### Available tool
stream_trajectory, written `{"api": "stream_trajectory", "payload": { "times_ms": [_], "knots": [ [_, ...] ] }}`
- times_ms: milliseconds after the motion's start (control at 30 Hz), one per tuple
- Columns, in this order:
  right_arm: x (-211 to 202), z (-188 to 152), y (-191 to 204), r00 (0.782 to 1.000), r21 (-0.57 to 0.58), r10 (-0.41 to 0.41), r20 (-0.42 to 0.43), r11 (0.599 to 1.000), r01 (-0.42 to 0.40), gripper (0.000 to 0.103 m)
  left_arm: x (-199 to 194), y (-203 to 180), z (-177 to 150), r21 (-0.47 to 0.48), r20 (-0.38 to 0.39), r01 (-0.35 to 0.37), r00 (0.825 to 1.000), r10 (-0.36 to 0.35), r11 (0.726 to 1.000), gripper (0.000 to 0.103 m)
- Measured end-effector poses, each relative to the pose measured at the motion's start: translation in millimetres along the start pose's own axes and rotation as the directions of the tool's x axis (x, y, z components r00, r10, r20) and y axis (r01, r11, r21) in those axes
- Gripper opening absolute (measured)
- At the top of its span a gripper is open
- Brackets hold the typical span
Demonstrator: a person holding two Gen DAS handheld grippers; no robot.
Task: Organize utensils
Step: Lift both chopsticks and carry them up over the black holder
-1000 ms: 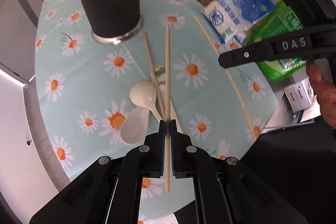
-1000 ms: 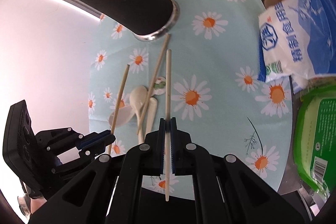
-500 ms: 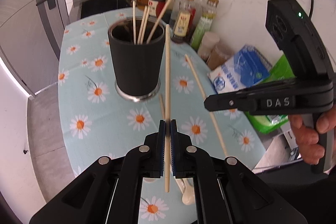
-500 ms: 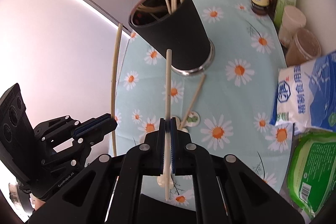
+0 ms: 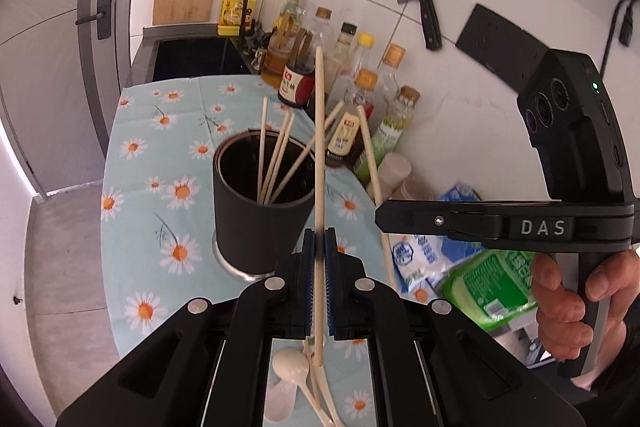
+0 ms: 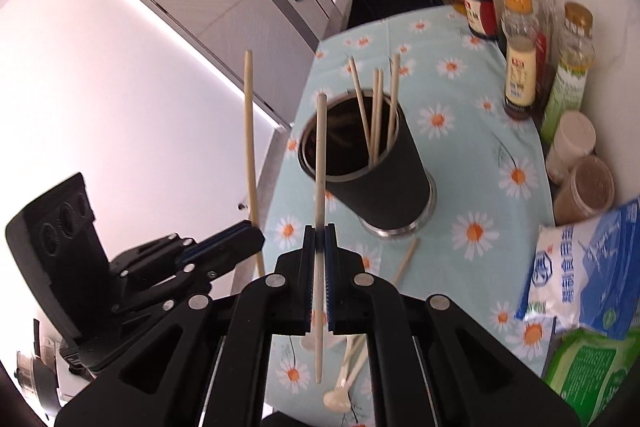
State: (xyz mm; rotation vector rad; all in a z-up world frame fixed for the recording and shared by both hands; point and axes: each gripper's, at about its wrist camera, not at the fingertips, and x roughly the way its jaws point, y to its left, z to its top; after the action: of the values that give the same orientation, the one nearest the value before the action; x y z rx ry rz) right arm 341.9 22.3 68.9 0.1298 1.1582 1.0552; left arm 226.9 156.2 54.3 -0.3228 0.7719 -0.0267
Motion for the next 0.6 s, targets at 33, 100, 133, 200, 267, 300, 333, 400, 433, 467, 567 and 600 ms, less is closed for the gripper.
{"api": "stream_trajectory", "payload": {
  "times_ms": [33,100,133,200,267,300,333,400,433,467,567,600],
  "knots": [
    [0,5,0,1.0,-0.006,0.011,0.015,1.0,-0.011,0.006,1,3,4,-0.004,0.015,0.006,1.0,-0.006,1.0,0.004],
    [0,14,1,0.998,-0.011,0.01,0.058,1.0,-0.009,0.006,1,8,13,-0.015,0.045,0.016,0.999,-0.016,1.0,0.004],
    [1,19,0,0.997,-0.008,0.022,0.074,1.0,-0.022,0.006,2,10,17,-0.022,0.061,0.024,0.998,-0.022,0.999,0.004],
    [3,28,1,0.995,-0.009,0.03,0.096,1.0,-0.029,0.006,1,17,28,-0.037,0.108,0.055,0.993,-0.051,0.998,0.004],
    [4,37,0,0.99,-0.016,0.035,0.137,0.999,-0.033,0.006,0,21,36,-0.035,0.153,0.076,0.986,-0.069,0.997,0.004],
    [4,40,1,0.986,-0.02,0.034,0.161,0.999,-0.031,0.006,1,22,40,-0.027,0.176,0.085,0.981,-0.079,0.996,0.004],
    [4,44,1,0.983,-0.025,0.03,0.182,0.999,-0.026,0.006,1,24,44,-0.024,0.195,0.095,0.977,-0.088,0.995,0.004],
    [1,53,2,0.972,-0.043,0.038,0.231,0.999,-0.029,0.006,5,28,53,-0.02,0.231,0.114,0.967,-0.106,0.993,0.004],
    [0,57,4,0.968,-0.049,0.031,0.247,0.999,-0.02,0.006,6,29,55,-0.022,0.244,0.116,0.964,-0.107,0.993,0.004],
    [-1,61,4,0.963,-0.056,0.029,0.267,0.998,-0.014,0.006,7,31,58,-0.027,0.264,0.123,0.958,-0.112,0.992,0.004],
    [-2,71,4,0.955,-0.079,0.018,0.296,0.997,0.005,0.006,12,40,67,-0.044,0.31,0.143,0.943,-0.123,0.989,0.004],
    [-3,74,4,0.948,-0.083,0.023,0.318,0.997,0.004,0.006,14,43,70,-0.049,0.326,0.152,0.937,-0.128,0.987,0.004]
  ]
}}
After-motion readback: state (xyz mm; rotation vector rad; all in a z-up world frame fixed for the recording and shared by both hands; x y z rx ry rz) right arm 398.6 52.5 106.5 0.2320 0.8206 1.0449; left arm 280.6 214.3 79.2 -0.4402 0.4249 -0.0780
